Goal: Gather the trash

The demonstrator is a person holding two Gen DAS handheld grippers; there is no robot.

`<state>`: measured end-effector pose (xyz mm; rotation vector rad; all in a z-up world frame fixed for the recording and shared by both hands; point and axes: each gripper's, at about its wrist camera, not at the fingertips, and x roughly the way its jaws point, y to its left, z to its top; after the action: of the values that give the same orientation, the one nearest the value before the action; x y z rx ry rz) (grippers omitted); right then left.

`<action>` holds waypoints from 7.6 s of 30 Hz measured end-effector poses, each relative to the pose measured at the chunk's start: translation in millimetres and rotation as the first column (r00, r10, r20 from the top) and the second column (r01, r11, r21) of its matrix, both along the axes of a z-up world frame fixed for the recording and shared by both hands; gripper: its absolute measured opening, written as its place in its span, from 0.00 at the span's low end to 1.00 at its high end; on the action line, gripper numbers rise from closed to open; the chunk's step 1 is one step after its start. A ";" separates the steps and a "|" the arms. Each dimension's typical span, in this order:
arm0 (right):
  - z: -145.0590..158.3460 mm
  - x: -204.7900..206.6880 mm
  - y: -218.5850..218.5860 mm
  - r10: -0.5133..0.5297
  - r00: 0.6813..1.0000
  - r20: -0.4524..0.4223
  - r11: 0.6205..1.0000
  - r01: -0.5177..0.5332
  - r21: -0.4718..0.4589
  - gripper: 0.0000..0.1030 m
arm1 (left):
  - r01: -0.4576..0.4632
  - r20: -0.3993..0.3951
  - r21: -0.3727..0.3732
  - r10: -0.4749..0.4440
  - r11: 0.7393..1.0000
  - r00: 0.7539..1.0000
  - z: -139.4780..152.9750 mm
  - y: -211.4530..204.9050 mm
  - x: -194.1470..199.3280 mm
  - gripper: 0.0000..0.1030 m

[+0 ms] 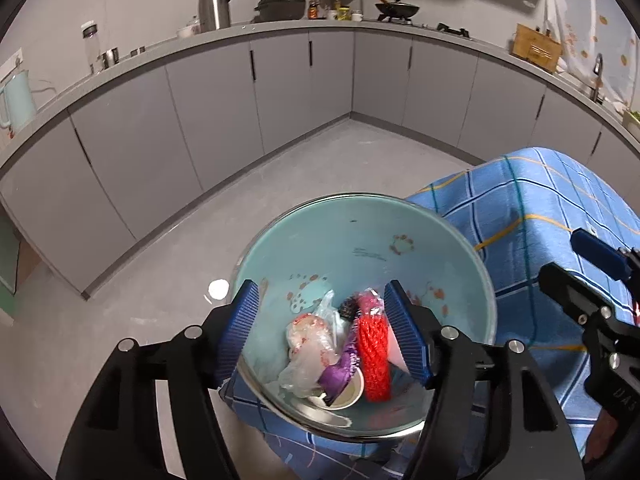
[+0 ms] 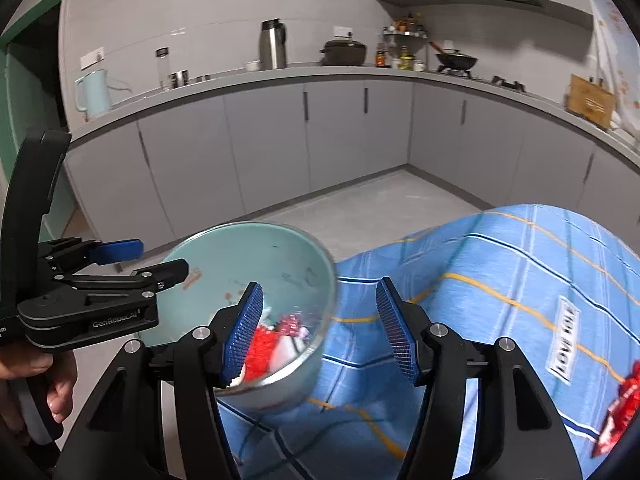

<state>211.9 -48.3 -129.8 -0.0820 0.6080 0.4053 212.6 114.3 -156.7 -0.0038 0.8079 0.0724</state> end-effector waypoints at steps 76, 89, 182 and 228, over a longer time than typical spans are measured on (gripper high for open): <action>-41.8 -103.4 -387.5 -0.751 0.642 -0.155 0.659 0.742 -0.118 0.15 | 0.739 -0.083 0.012 -0.736 0.673 0.672 -27.8 -482.9 29.9 0.75; -30.7 -104.6 -367.1 -0.717 0.686 -0.127 0.696 0.714 -0.075 0.15 | 0.766 -0.075 -0.020 -0.765 0.643 0.640 -23.8 -459.1 16.6 0.25; 102.1 -114.5 -40.7 -0.043 0.967 0.253 0.994 0.018 0.103 0.55 | -0.044 0.328 0.011 0.038 0.999 0.944 123.4 -13.0 -112.0 0.91; 107.7 -124.7 -51.2 -0.075 0.962 0.261 0.991 0.044 0.124 0.61 | -0.036 0.310 0.023 0.027 0.999 0.950 121.2 -14.4 -110.4 0.95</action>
<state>87.2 -99.5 -22.1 -0.0047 0.3200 0.3633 102.2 99.9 -35.4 -0.0015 0.4921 0.1106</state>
